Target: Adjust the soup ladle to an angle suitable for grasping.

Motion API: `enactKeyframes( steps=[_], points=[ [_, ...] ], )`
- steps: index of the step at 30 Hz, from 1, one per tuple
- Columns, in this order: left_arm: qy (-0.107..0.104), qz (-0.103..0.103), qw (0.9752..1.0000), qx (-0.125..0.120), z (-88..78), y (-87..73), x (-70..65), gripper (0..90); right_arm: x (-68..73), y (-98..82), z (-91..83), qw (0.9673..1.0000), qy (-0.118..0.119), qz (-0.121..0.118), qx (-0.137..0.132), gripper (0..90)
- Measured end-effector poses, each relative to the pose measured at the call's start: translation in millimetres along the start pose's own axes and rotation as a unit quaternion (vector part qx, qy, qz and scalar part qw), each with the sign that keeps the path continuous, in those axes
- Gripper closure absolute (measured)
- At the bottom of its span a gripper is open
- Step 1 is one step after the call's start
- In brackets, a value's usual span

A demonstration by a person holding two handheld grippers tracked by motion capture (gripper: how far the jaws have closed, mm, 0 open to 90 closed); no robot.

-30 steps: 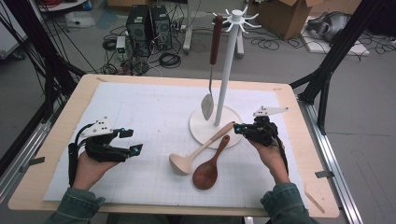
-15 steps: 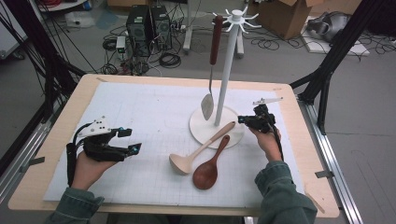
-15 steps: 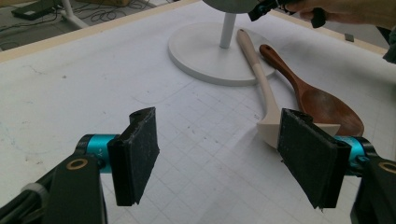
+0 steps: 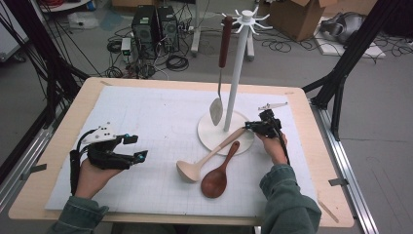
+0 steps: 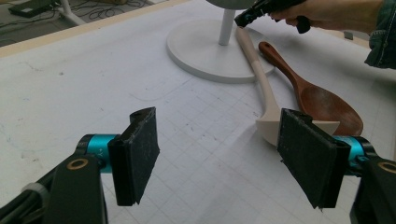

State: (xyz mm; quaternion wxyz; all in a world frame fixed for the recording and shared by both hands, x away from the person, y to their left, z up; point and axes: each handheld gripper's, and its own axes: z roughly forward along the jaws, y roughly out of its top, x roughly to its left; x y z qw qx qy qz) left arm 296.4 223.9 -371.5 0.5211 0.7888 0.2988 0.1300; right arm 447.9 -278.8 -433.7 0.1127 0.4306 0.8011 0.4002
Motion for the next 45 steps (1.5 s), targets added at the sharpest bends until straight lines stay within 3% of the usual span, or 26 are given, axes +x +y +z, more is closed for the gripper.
enactKeyframes(
  steps=[27, 31, 38, 45],
  points=[
    [-0.006, 0.004, 0.9999, 0.008, 6.5, -2.8, -7.0, 29.6, 7.9, 0.5, -2.5, 0.999, 0.034, -0.021, 0.021, 89.8],
    [-0.005, 0.005, 0.9999, 0.007, 5.2, -2.3, -7.1, 29.5, 10.8, 2.5, -7.3, 0.9989, 0.039, -0.024, 0.01, 89.7],
    [-0.006, 0.005, 0.9999, 0.008, 6.4, -2.4, -8.3, 29.5, 30.1, 4.1, -20.9, 0.9966, 0.067, -0.046, -0.005, 89.8],
    [-0.009, 0.007, 0.9999, 0.008, 7.2, -1.7, -9.4, 29.5, 60.2, 0.1, -25.6, 0.9913, 0.106, -0.077, 0.012, 89.7]
  ],
)
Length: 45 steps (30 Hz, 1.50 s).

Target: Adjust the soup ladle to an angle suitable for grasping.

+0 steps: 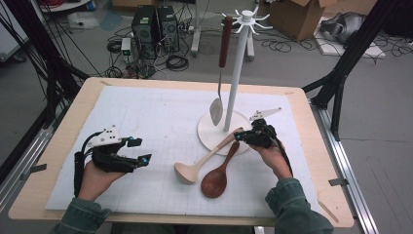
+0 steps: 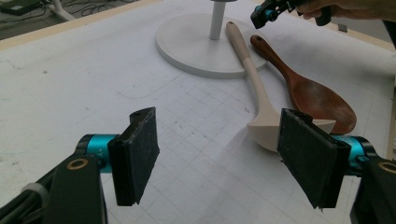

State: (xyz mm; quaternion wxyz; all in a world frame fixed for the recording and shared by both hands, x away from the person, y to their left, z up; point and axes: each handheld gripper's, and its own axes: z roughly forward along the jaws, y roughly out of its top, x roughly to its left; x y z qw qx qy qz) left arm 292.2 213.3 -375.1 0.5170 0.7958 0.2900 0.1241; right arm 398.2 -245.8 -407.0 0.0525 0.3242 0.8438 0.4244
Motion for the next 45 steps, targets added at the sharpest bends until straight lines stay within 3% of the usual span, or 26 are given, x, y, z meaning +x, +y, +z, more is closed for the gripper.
enactKeyframes(
  steps=[5, 10, 14, 17, 21, 28, 32, 35, 38, 40, 42, 45],
  points=[
    [-0.002, 0.001, 1.0, 0.0, 1.2, 0.1, -0.8, 29.5, 24.4, 7.0, 7.1, 0.9988, 0.037, -0.033, 0.008, 89.7],
    [-0.004, 0.001, 1.0, 0.003, 2.8, -0.1, -1.4, 29.4, 45.3, 9.3, 22.5, 0.9946, 0.078, -0.058, 0.038, 89.6],
    [-0.005, 0.002, 1.0, 0.003, 2.8, 0.0, -1.0, 29.4, 56.8, 8.8, 34.2, 0.9907, 0.097, -0.077, 0.056, 89.7],
    [-0.004, 0.001, 1.0, 0.001, 2.2, 0.1, -0.8, 29.4, 60.8, 5.9, 43.1, 0.9888, 0.108, -0.076, 0.069, 89.6],
    [-0.004, 0.0, 1.0, 0.0, 1.1, 0.4, -0.1, 29.4, 67.3, 5.6, 50.8, 0.9864, 0.118, -0.086, 0.075, 89.7],
    [-0.004, 0.002, 1.0, -0.001, 0.2, 0.6, 0.0, 29.4, 76.5, 4.9, 64.2, 0.9819, 0.115, -0.124, 0.086, 89.7],
    [-0.005, 0.002, 1.0, 0.0, 0.1, 0.6, 0.2, 29.4, 86.1, 5.0, 68.8, 0.9751, 0.128, -0.147, 0.106, 89.7],
    [-0.004, 0.001, 1.0, -0.001, -0.2, 0.3, 0.3, 29.4, 91.7, 6.2, 72.3, 0.9725, 0.133, -0.158, 0.107, 89.7],
    [-0.003, 0.0, 1.0, -0.003, -0.9, 0.3, 0.4, 29.4, 93.9, 6.7, 73.8, 0.9724, 0.135, -0.159, 0.105, 89.7],
    [-0.004, 0.002, 1.0, -0.002, -1.7, 0.6, 0.3, 29.4, 97.8, 5.9, 76.3, 0.9679, 0.144, -0.17, 0.117, 89.7],
    [-0.003, 0.001, 1.0, -0.003, -1.5, 0.5, 0.2, 29.4, 100.6, 6.0, 77.5, 0.9654, 0.15, -0.177, 0.119, 89.7],
    [-0.004, 0.001, 1.0, -0.001, -0.7, 0.1, 0.0, 29.4, 102.2, 6.8, 78.0, 0.9651, 0.149, -0.179, 0.12, 89.7]
  ],
)
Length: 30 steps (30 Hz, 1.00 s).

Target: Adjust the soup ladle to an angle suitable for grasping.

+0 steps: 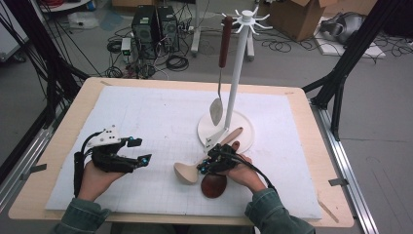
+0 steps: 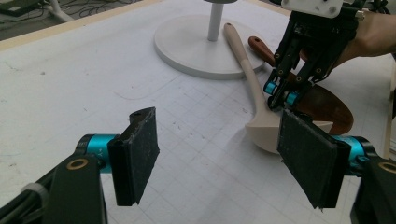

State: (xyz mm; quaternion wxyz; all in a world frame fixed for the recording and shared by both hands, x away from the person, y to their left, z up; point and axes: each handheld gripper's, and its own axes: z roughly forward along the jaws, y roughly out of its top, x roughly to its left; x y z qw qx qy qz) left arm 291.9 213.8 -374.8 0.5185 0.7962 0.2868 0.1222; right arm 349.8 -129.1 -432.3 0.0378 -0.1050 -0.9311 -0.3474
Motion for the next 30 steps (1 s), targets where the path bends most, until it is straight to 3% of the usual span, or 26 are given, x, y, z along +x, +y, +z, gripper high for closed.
enactKeyframes(
  steps=[5, 30],
  points=[
    [0.001, 0.0, 1.0, 0.001, 0.3, 0.2, -0.4, 29.5, 0.7, -0.3, 4.7, 0.9998, 0.001, 0.01, -0.018, 89.7],
    [0.004, 0.004, 1.0, 0.003, -0.8, 0.7, 0.1, 29.5, 2.4, 28.9, 25.6, 0.9998, -0.013, -0.009, -0.013, 89.7]
  ],
)
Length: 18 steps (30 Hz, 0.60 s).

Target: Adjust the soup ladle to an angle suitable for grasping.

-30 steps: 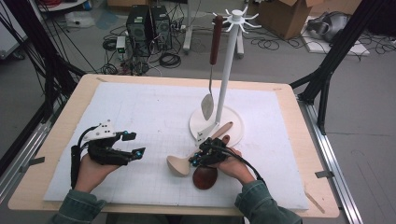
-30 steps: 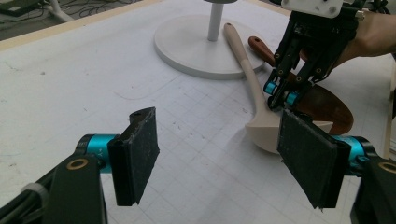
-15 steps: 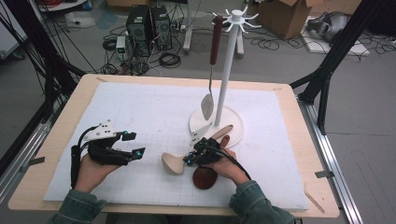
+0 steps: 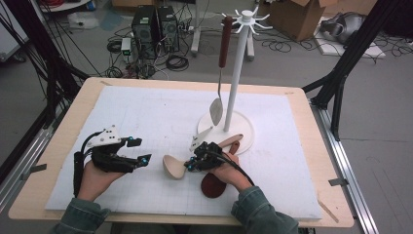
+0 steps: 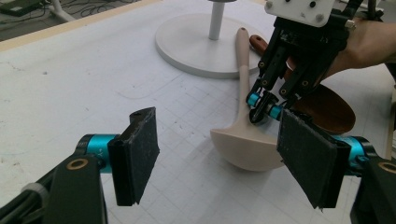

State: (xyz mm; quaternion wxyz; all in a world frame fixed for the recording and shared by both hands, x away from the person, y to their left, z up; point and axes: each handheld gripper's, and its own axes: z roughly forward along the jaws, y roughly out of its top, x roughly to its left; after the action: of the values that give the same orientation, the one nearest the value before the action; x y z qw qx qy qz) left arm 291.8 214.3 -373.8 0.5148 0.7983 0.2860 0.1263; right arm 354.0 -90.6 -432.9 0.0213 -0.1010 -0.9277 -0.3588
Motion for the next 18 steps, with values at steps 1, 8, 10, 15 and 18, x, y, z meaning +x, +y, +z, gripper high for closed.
enactKeyframes(
  steps=[1, 8, 10, 15, 18],
  points=[
    [0.0, 0.001, 1.0, 0.0, -0.2, 0.1, -0.1, 29.4, -0.2, 0.6, 0.8, 1.0, 0.002, 0.001, 0.0, 89.7],
    [0.0, 0.0, 1.0, 0.0, 0.0, -0.1, 0.2, 29.4, -3.8, -3.9, -20.4, 0.9988, -0.012, 0.031, -0.036, 89.7],
    [0.0, 0.0, 1.0, 0.0, -0.4, 0.0, 0.1, 29.5, -8.8, -9.9, -32.8, 0.9975, -0.029, 0.044, -0.047, 89.7],
    [0.002, 0.0, 1.0, 0.0, -1.1, 0.3, 0.2, 29.5, -22.0, -30.3, -62.4, 0.9906, -0.067, 0.094, -0.072, 89.7],
    [0.003, -0.001, 1.0, 0.001, -0.9, -0.1, 0.6, 29.4, -30.9, -42.6, -78.1, 0.9849, -0.091, 0.119, -0.087, 89.7]
  ],
)
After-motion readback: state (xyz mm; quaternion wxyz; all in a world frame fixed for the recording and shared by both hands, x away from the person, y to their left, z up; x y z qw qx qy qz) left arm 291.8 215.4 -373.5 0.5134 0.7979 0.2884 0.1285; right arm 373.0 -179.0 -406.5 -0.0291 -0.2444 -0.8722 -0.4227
